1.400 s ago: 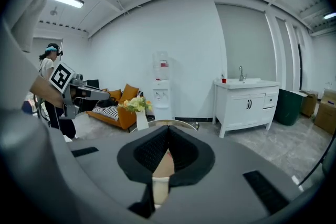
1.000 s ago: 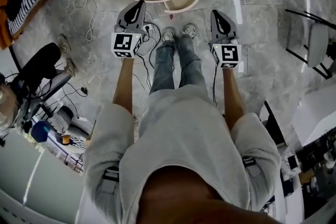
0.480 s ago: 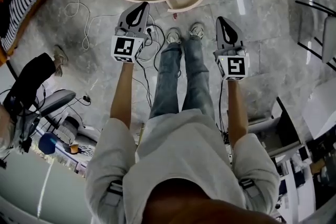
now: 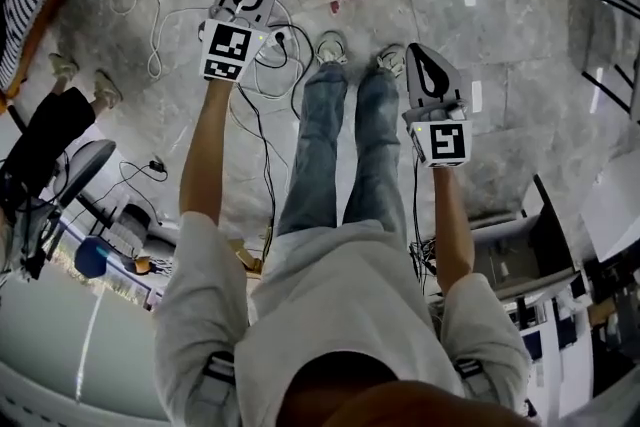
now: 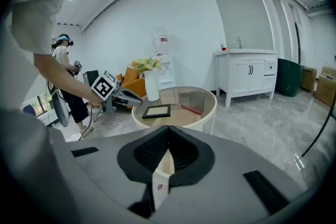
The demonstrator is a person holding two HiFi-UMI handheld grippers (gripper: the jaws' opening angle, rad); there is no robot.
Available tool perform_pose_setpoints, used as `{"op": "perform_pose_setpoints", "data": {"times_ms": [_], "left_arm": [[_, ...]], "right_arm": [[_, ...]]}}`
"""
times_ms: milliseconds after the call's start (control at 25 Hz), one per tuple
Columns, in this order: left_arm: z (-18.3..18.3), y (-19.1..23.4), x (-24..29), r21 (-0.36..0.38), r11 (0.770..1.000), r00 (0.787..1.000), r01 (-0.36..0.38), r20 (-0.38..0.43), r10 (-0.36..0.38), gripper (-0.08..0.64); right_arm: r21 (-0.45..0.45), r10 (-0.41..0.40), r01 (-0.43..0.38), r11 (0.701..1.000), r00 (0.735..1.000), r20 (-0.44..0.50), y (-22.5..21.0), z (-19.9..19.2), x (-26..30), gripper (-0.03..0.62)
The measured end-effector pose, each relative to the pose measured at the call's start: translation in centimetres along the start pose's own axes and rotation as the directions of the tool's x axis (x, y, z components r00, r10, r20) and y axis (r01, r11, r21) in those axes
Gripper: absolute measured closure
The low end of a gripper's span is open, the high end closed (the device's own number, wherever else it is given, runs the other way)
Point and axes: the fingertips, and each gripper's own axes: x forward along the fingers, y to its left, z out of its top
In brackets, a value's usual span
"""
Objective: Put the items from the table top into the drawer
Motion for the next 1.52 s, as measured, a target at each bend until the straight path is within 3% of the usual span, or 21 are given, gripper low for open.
{"op": "perform_pose_setpoints", "data": {"times_ms": [160,320,520,680,1000,1320,1520], "left_arm": [[-1.2,0.3,2.4,0.094,0.996,0.992,-0.004,-0.121,0.015,0.541],[-2.8,0.9,5.0,0.181,0.983,0.962,0.017,-0.272,0.034,0.541],[-3.2,1.7,7.5,0.206,0.977,0.935,0.053,-0.355,0.024,0.485],[-4.3,1.9,8.9,0.178,0.980,0.913,0.092,-0.407,-0.012,0.447],[-6.0,3.0,10.8,0.143,0.982,0.887,0.125,-0.459,-0.046,0.431],[-5.8,3.0,10.8,0.164,0.977,0.882,0.135,-0.470,-0.043,0.456],[-6.0,2.5,10.9,0.214,0.966,0.883,0.146,-0.468,-0.030,0.480]], "right_arm": [[0.005,0.035,-0.035,0.999,0.999,-0.042,0.3,-1.1,-0.6,0.569],[-0.021,0.076,-0.076,0.997,0.997,-0.033,0.6,-0.6,-0.3,0.569],[-0.027,0.090,-0.090,0.996,0.995,0.030,-0.3,0.7,0.2,0.569],[-0.006,0.097,-0.098,0.995,0.994,-0.047,-1.0,-0.4,-0.1,0.569],[0.001,0.106,-0.106,0.994,0.993,-0.061,-1.4,-0.4,1.2,0.569],[0.008,0.107,-0.107,0.994,0.993,-0.058,-1.2,-0.1,1.9,0.569],[0.005,0.104,-0.104,0.995,0.993,-0.053,-1.1,-0.1,2.0,0.569]]}}
